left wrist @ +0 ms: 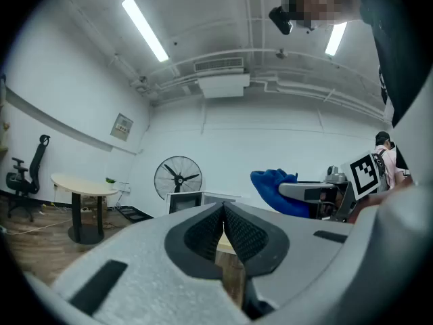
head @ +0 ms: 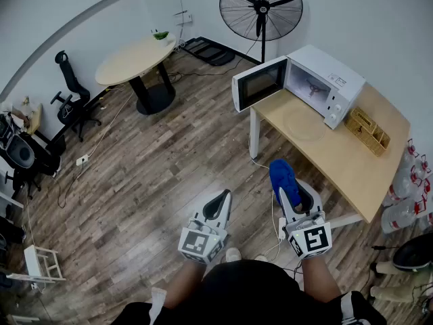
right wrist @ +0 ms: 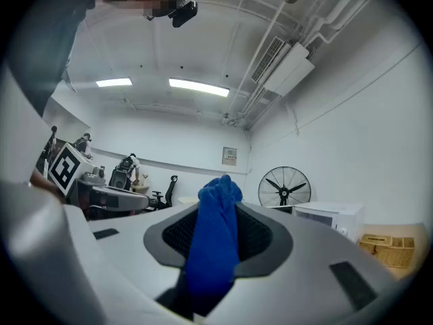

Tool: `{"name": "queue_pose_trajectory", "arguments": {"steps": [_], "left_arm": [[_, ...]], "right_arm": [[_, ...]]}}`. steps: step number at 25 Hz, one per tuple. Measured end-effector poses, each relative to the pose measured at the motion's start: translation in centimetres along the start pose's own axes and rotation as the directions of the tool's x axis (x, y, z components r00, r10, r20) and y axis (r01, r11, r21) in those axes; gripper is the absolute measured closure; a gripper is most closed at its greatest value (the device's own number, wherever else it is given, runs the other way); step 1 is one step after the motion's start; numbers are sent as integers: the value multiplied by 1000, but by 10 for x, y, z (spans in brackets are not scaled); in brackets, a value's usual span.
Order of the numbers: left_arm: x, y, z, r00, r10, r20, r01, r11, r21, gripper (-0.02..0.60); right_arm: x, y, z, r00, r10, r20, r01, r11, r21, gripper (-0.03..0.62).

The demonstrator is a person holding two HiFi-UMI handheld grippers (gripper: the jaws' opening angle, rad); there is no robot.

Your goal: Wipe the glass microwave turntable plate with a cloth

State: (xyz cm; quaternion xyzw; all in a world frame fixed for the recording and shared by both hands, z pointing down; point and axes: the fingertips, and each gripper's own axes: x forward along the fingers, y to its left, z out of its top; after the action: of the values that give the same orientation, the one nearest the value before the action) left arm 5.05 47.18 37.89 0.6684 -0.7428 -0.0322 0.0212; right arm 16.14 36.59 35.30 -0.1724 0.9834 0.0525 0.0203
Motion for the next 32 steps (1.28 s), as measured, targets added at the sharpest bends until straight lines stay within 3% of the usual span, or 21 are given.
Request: {"name": "queue_pose_trajectory", "arguments": {"steps": [10, 18, 32], "left_arm": [[1, 0, 1, 1000, -4, 13, 5, 1000, -15, 580], [4, 12, 5, 999, -24, 27, 24, 1000, -14, 580], [28, 29, 4, 994, -106, 36, 107, 994, -18, 580]], "right_arm": [[-1, 8, 4, 1000, 10, 16, -9, 1000, -19, 468], [5, 1, 20, 993, -23, 113, 18, 999, 42, 459], [29, -3, 10, 993, -89, 73, 87, 996, 33, 457]]}}
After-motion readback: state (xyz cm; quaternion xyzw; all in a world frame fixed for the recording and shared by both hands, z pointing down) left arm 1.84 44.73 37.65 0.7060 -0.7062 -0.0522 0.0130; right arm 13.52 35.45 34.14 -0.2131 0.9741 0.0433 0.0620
